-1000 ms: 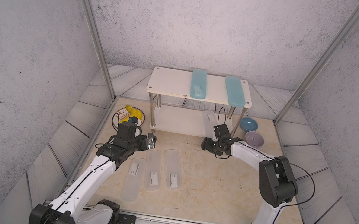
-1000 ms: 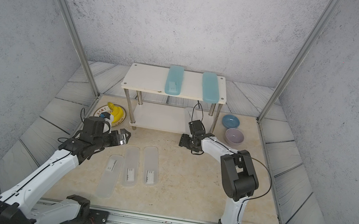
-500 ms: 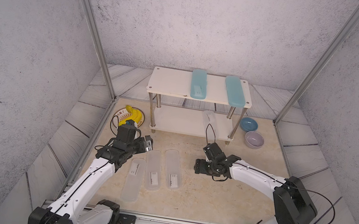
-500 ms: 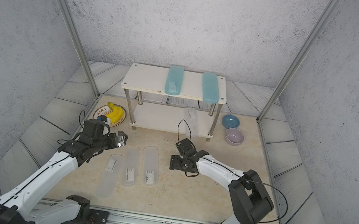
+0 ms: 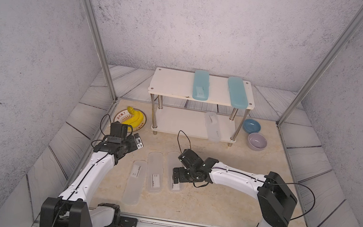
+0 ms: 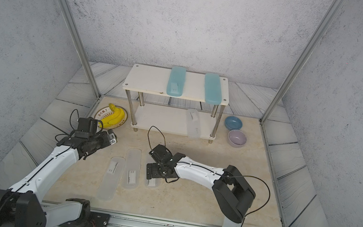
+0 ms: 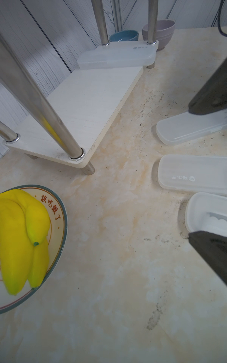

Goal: Place the pencil cases on the shelf according to color
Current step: Move the pencil case to the center of the board.

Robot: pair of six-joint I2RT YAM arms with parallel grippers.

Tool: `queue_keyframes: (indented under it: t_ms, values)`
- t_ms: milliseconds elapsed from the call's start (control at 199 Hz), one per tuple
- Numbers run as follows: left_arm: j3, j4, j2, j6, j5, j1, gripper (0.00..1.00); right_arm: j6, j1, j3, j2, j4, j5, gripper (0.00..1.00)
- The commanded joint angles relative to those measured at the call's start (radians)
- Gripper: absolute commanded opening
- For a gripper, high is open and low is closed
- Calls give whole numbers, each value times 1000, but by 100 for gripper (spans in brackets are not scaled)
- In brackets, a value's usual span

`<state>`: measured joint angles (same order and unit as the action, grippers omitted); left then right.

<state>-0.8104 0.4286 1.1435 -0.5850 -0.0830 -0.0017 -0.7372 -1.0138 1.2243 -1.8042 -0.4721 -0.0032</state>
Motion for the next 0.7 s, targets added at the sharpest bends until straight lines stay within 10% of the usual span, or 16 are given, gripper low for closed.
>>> queue_keyframes:
  t_ms: [0,698]
  values:
    - [-17,-15,-12,8,-84,11,99,2,-28,52,-56,-67,3,100]
    - [-49,13,-5,50,-158,15,99,6,-24,152,-190,-259,125,100]
